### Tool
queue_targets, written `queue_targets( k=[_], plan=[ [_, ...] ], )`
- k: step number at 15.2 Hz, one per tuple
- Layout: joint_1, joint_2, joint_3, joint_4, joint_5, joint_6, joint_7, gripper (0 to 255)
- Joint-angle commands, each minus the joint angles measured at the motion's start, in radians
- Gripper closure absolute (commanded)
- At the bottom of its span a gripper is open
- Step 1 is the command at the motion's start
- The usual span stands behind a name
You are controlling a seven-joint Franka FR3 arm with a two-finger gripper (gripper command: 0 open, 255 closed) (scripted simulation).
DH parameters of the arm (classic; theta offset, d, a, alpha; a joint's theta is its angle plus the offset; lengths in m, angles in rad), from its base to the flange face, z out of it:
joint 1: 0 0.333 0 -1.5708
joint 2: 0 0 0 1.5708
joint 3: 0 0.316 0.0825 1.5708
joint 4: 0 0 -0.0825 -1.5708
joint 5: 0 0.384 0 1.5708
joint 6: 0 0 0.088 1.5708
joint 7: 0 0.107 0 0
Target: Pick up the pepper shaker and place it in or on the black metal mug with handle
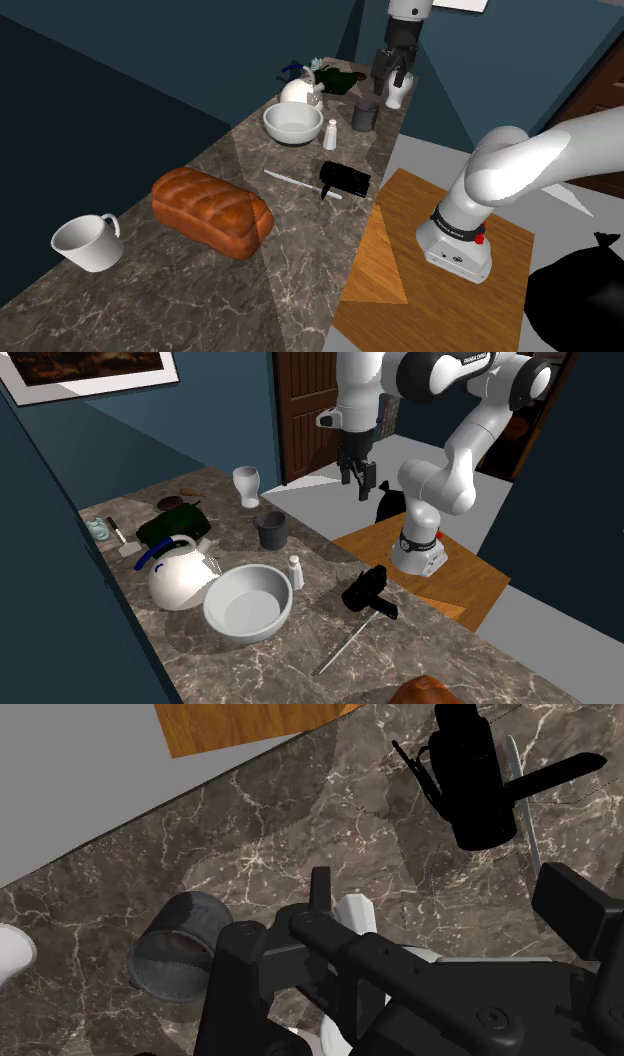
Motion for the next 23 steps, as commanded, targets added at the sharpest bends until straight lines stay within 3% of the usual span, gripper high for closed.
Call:
queue_targets(
  k=[1, 9, 17, 23],
  plan=[
    [0.0, 0.0, 0.0, 0.0, 0.0, 0.0, 0.0, 0],
    [-0.007, 0.181, 0.029, -0.089, -0.047, 0.35, 0.027, 0],
    [-0.033, 0.448, 0.058, -0.071, -0.126, 0.675, 0.085, 0],
    [-0.045, 0.556, 0.061, -0.069, -0.161, 0.798, 0.112, 0]
  ],
)
